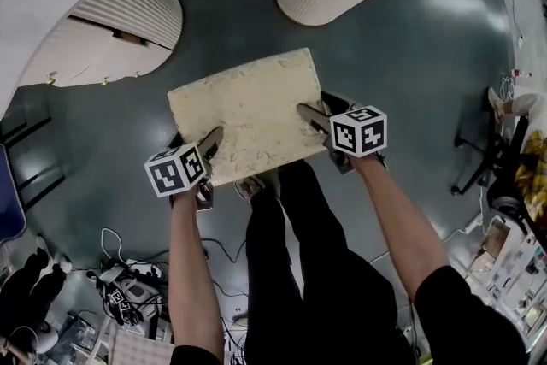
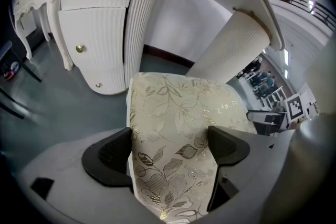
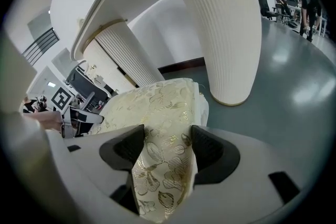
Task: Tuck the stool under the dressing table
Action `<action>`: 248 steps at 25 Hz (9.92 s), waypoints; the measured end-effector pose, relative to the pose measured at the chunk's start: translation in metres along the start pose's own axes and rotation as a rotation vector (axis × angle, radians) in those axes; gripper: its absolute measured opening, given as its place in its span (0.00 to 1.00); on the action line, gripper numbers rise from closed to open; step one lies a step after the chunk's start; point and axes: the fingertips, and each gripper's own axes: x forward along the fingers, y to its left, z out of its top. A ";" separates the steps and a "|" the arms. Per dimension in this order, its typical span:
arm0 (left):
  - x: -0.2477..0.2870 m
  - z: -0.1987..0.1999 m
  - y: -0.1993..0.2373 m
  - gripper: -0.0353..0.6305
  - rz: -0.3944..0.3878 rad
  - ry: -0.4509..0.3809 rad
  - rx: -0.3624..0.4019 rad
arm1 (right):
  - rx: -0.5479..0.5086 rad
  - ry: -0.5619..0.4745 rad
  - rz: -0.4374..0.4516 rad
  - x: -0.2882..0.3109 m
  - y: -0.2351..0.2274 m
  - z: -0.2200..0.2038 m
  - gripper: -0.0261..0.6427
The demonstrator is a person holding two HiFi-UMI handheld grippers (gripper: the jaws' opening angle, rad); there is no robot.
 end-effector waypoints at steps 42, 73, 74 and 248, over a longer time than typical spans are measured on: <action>0.016 -0.017 0.008 0.76 -0.187 0.134 -0.134 | 0.170 0.093 0.237 0.013 -0.012 -0.021 0.50; 0.028 -0.009 -0.001 0.76 -0.262 0.062 -0.160 | 0.205 0.070 0.091 -0.012 -0.010 -0.010 0.50; 0.027 -0.007 0.003 0.76 -0.255 0.067 -0.158 | 0.216 0.079 0.099 -0.007 -0.009 -0.010 0.50; -0.501 0.242 -0.479 0.06 0.214 -0.761 0.261 | -0.637 -0.395 0.275 -0.528 0.266 0.342 0.05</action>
